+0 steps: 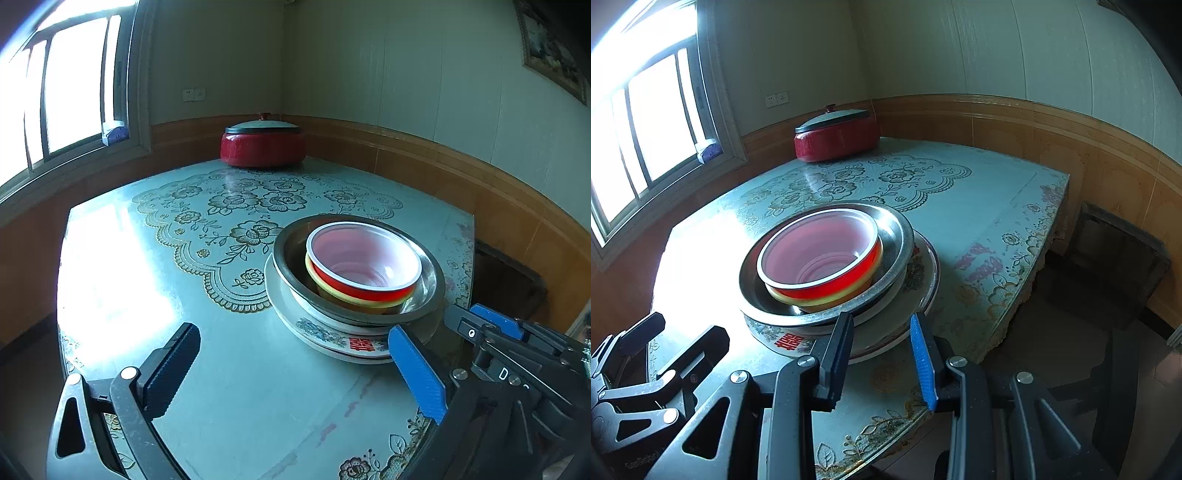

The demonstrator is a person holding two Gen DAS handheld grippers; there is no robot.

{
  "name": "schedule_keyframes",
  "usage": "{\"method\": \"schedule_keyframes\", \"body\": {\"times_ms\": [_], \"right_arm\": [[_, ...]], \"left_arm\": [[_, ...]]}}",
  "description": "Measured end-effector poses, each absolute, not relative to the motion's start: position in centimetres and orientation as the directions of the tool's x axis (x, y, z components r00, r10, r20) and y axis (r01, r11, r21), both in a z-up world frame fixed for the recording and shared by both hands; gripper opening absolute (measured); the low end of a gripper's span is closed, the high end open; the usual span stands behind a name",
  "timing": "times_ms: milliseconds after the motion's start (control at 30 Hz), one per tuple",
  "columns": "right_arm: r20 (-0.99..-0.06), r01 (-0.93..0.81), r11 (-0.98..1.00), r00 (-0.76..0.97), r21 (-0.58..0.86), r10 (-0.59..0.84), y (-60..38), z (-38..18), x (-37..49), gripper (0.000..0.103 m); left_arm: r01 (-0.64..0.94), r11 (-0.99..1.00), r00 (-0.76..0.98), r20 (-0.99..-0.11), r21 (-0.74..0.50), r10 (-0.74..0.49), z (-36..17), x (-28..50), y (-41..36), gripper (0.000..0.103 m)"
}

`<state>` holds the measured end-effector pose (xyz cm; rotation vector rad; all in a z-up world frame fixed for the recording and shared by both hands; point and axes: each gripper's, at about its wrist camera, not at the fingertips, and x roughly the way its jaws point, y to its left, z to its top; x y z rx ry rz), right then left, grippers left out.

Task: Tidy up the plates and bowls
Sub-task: 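Open the left tool, release the steel bowl rim, and withdraw both tools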

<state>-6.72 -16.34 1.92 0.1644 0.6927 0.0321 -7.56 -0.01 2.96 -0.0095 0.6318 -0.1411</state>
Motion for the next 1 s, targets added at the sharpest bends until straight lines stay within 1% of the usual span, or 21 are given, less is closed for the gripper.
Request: {"method": "schedule_keyframes", "body": {"times_ms": [567,1000], "right_arm": [[-0.641,0.023,0.988,0.763,0.155,0.083,-15.83,1.82,-6.19,0.032],[-0.643,0.008,0.988,0.760,0.153,0.093,-15.74,1.61,-5.76,0.032]], "left_arm": [[0.127,0.990,0.783,-0.606,-0.065,-0.140,2.64,-6.80,0.29,0.103],[0.102,0.993,0.779,-0.615,-0.064,-0.120,2.29,-6.63,0.35,0.103]]}}
